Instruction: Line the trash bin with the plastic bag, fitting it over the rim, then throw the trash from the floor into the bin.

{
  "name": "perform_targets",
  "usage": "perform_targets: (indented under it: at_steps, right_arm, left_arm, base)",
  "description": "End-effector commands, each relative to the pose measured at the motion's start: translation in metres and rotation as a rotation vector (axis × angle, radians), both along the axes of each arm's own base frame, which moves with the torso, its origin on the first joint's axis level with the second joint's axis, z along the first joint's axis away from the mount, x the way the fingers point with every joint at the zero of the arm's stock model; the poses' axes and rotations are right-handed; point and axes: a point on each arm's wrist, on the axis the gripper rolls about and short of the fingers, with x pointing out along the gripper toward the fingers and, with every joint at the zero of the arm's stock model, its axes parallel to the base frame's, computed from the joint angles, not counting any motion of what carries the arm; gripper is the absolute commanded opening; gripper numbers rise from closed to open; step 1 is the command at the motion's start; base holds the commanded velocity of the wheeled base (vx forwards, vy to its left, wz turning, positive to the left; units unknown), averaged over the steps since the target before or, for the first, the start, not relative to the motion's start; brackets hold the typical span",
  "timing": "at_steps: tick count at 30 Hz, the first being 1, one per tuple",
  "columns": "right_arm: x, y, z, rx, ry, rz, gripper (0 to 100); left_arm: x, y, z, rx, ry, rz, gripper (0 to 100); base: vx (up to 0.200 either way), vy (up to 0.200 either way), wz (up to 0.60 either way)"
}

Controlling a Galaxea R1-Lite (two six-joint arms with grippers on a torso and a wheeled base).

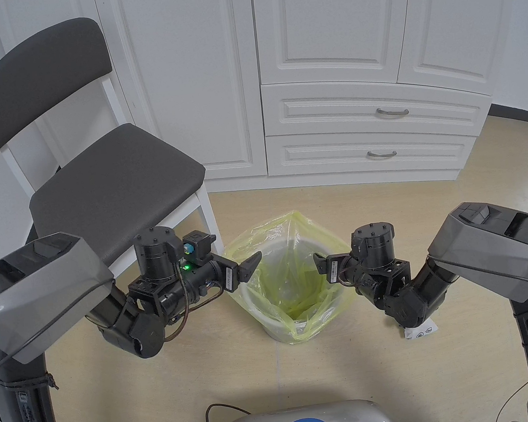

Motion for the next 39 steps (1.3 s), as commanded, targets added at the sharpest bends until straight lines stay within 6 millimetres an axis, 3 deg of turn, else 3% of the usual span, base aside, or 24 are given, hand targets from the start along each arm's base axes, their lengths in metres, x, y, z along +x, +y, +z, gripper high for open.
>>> perform_targets:
  at_steps: [1, 4, 11, 27, 39]
  right_arm:
    - [-0.006, -0.012, 0.006, 0.018, 0.024, -0.032, 100]
    - [0.001, -0.012, 0.002, 0.004, 0.071, -0.047, 100]
    - [0.022, -0.028, -0.008, 0.010, 0.078, -0.128, 100]
    - [0.053, -0.043, -0.032, 0.042, 0.106, -0.200, 100]
    - [0.077, -0.047, -0.043, 0.142, 0.057, -0.241, 100]
  left_arm:
    - [0.024, -0.025, -0.014, -0.082, 0.154, 0.093, 100]
    - [0.041, -0.036, -0.017, -0.130, 0.264, 0.196, 100]
    - [0.068, -0.032, -0.035, -0.116, 0.376, 0.327, 100]
    - [0.097, -0.016, -0.061, -0.129, 0.371, 0.380, 100]
    - [0.120, -0.022, -0.084, -0.151, 0.317, 0.463, 100]
  base:
    - [0.000, 0.000, 0.00]
    - [0.000, 0.000, 0.00]
    - [0.000, 0.000, 0.00]
    - [0.000, 0.000, 0.00]
    - [0.000, 0.000, 0.00]
